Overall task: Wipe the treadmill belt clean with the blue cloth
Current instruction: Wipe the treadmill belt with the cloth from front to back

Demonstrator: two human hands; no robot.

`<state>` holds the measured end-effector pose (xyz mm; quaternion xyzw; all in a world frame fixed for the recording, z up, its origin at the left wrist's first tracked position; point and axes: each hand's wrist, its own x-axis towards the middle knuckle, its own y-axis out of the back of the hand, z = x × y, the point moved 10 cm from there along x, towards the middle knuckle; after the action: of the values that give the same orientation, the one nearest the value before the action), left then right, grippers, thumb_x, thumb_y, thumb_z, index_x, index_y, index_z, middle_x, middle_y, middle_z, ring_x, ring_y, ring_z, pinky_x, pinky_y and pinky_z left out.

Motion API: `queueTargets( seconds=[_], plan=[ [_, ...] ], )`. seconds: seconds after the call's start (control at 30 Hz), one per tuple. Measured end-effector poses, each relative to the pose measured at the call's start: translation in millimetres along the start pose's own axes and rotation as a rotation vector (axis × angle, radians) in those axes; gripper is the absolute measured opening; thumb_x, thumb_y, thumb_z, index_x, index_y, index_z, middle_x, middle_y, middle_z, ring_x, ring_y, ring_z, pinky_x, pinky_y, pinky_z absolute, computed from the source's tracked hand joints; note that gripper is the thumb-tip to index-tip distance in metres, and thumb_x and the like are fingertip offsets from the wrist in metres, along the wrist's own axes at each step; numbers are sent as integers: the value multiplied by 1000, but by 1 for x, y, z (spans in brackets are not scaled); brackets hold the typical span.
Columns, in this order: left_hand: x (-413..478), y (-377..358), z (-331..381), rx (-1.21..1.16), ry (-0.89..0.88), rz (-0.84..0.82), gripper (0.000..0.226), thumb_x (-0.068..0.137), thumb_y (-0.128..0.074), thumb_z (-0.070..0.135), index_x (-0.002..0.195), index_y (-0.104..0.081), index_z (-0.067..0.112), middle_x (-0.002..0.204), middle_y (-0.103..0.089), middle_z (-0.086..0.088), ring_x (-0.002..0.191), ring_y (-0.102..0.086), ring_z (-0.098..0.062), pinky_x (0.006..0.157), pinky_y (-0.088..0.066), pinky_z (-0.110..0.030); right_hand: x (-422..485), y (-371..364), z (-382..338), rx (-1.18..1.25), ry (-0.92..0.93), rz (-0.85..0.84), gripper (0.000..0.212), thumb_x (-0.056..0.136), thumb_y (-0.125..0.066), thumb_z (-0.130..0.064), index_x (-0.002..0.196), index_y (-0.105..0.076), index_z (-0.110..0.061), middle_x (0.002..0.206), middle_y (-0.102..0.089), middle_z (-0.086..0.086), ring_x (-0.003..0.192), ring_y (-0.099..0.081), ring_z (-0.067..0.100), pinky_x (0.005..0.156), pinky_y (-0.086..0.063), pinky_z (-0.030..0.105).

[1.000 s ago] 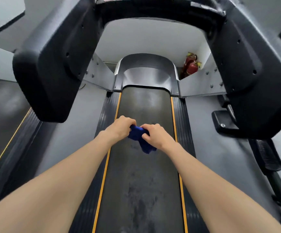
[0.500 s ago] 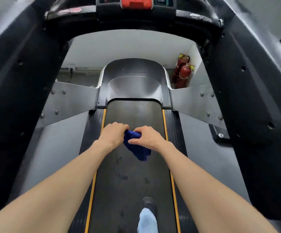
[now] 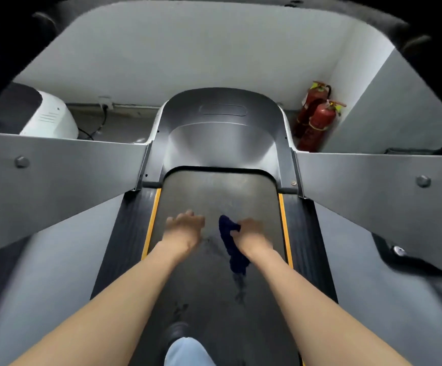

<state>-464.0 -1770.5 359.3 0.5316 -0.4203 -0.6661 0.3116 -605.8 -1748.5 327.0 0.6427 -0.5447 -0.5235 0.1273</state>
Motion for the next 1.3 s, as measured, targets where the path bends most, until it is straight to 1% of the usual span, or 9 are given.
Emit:
queueTargets(
  seconds=[0.2,0.5,0.63,0.83,0.97,1.03,1.17,1.23,1.3],
  plan=[
    [129,-91,-27,152,-66,-25,36,87,-49,15,123,-52,19,128,-45,-5,119,-44,-25,98,-34,-41,127,-52,59,-31,-62,34,21,88,-47,-16,99,-64,-11,101,-64,12,89,-60,28,69,-44,29],
    [317,-201,-23,256,-107,59,38,88,-41,16,125,-47,13,129,-47,-8,122,-44,-26,99,-32,-41,311,-82,145,70,-67,336,26,90,-47,-28,109,-62,-22,110,-61,11,102,-56,33,79,-42,33],
    [359,-194,-61,178,-40,146,36,90,-40,16,125,-48,11,130,-45,-9,123,-42,-27,99,-33,-42,363,-99,167,179,-90,406,24,91,-46,-32,83,-58,-13,97,-61,14,87,-53,33,70,-38,31],
    [359,-203,-111,38,92,41,38,88,-42,14,125,-45,10,129,-42,-9,120,-42,-28,96,-35,-41,376,-89,138,233,-126,389,32,90,-46,-16,59,-44,-9,84,-53,18,77,-43,29,66,-30,27],
    [376,-199,-138,-56,124,15,42,86,-40,10,128,-44,11,132,-48,-8,122,-45,-26,96,-36,-39,398,-37,96,201,-13,547,25,91,-43,-11,104,-63,-7,103,-62,21,90,-53,32,71,-33,27],
    [389,-202,-156,-61,141,44,42,86,-40,11,128,-44,10,132,-48,-8,122,-44,-26,96,-36,-38,428,-42,67,71,51,476,26,93,-41,-14,110,-59,-6,115,-60,21,105,-53,36,78,-38,31],
    [394,-219,-190,-50,226,94,36,87,-44,15,122,-48,5,126,-45,-11,122,-40,-25,97,-37,-39,483,-130,38,-244,135,60,27,98,-29,-32,104,-48,-13,134,-47,16,122,-43,34,98,-34,35],
    [394,-242,-196,-100,238,26,37,89,-43,13,124,-49,2,127,-47,-13,120,-44,-28,100,-38,-38,493,-162,39,-349,163,55,39,98,-28,-36,125,-40,-11,146,-31,13,133,-30,31,107,-28,43],
    [393,-259,-197,-156,233,-3,38,88,-44,12,124,-50,3,125,-49,-13,115,-49,-29,97,-42,-37,497,-175,45,-380,145,138,56,98,-27,-40,146,-16,-14,155,-8,11,142,-8,29,113,-17,46]
  ],
)
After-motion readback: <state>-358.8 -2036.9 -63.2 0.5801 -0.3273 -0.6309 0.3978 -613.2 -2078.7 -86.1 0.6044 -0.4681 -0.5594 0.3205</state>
